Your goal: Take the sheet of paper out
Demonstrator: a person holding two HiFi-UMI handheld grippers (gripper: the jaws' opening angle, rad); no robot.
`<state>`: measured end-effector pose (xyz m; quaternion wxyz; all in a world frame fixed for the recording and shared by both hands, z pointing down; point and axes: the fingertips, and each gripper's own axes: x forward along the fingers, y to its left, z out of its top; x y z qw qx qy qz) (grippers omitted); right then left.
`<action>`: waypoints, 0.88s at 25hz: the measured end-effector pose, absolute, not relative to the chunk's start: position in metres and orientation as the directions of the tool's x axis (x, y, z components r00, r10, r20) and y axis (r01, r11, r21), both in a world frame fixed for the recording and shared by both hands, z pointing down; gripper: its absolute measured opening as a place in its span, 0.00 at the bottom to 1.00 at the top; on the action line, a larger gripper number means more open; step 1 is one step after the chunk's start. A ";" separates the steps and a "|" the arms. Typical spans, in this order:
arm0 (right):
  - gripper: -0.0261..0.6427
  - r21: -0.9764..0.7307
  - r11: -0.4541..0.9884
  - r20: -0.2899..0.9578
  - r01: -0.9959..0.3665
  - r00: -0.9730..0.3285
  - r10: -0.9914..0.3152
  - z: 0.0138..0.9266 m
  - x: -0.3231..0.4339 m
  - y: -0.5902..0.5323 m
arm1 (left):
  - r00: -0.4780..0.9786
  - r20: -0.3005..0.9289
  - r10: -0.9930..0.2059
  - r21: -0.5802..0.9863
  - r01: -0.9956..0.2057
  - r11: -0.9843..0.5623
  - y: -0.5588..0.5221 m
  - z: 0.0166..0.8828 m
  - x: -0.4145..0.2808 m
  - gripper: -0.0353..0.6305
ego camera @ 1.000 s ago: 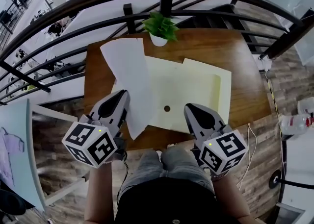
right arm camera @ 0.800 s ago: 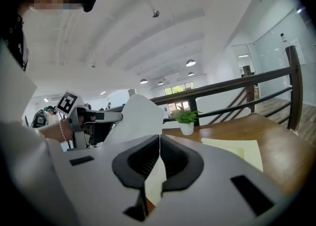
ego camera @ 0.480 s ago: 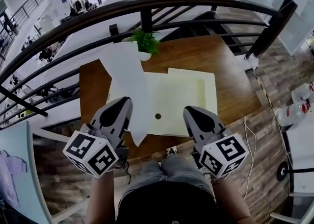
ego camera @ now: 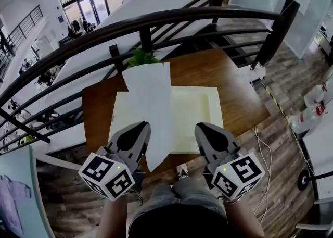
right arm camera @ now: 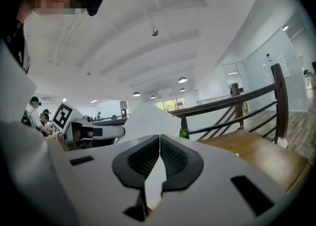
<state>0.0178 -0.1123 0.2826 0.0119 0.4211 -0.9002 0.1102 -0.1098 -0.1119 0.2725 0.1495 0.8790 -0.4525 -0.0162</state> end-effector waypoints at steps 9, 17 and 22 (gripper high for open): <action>0.08 -0.227 0.595 0.114 -0.771 -0.627 -0.770 0.288 0.018 -0.095 | 0.629 0.097 -0.771 0.299 -0.758 -0.580 -0.102 0.277 -0.094 0.08; 0.08 -0.208 0.583 0.140 -0.785 -0.614 -0.777 0.296 0.016 -0.091 | 0.647 0.100 -0.756 0.296 -0.745 -0.598 -0.100 0.276 -0.094 0.08; 0.08 -0.198 0.589 0.153 -0.784 -0.618 -0.771 0.297 0.010 -0.090 | 0.648 0.103 -0.755 0.300 -0.743 -0.598 -0.102 0.277 -0.097 0.08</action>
